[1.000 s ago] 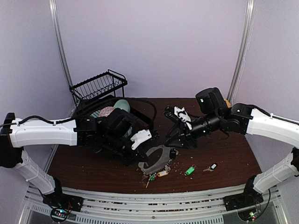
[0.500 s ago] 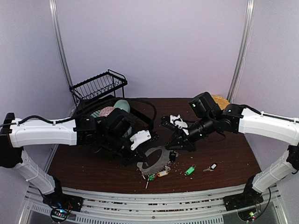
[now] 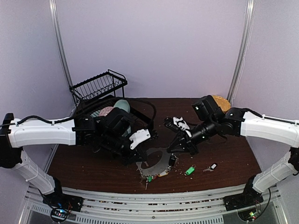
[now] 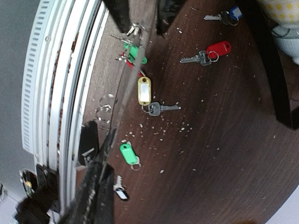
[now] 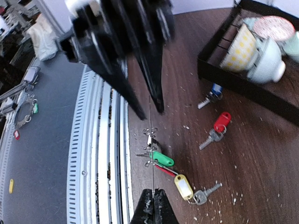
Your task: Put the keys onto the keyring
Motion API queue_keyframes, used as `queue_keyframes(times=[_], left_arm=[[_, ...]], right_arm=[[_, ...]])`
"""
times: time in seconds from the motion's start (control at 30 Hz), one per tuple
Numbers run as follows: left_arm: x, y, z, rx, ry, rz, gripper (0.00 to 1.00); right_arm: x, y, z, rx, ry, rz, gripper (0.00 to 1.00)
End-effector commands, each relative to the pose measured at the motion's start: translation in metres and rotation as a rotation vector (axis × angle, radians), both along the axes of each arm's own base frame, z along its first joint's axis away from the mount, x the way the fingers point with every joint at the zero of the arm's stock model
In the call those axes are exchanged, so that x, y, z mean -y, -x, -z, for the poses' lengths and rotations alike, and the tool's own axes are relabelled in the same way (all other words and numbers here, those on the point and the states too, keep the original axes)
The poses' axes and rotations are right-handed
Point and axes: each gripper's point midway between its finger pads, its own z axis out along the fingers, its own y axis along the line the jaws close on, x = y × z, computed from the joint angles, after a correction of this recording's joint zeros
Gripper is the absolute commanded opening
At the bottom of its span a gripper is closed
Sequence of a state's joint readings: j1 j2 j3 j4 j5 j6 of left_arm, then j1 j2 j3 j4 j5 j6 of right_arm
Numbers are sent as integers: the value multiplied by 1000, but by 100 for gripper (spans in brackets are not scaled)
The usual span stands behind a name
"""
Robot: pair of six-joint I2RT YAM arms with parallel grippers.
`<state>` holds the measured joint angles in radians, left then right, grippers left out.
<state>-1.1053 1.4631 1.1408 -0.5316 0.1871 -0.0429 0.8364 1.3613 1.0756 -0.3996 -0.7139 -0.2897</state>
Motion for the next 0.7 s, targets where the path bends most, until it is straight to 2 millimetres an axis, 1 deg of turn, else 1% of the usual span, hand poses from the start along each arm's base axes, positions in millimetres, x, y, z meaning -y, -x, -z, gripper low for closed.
queue_keyframes(times=[0.0, 0.03, 0.07, 0.13, 0.17, 0.27, 0.33, 0.4, 0.5, 0.67], left_arm=[[6, -29, -31, 105, 94, -133, 39], [3, -34, -30, 119, 84, -158, 48], [1, -37, -31, 131, 80, -175, 54], [-1, -42, -33, 152, 81, -199, 62], [-2, -43, -36, 163, 86, -207, 64], [-4, -46, -41, 185, 94, -222, 66], [-6, -46, -40, 186, 89, -223, 66], [-7, -46, -38, 184, 83, -225, 67], [-10, -46, -36, 183, 83, -235, 69], [-16, -48, -38, 199, 91, -261, 71]], right_arm=[[19, -25, 1, -71, -59, 207, 0], [24, -31, 4, -90, -70, 258, 0], [29, -37, 7, -101, -78, 302, 0], [38, -49, 12, -131, -105, 380, 0], [42, -55, 15, -150, -117, 418, 0], [56, -75, 21, -198, -169, 531, 0], [66, -90, 23, -231, -213, 592, 0], [79, -106, 31, -268, -231, 659, 0], [94, -122, 50, -319, -225, 725, 0], [116, -140, 88, -431, -202, 807, 0]])
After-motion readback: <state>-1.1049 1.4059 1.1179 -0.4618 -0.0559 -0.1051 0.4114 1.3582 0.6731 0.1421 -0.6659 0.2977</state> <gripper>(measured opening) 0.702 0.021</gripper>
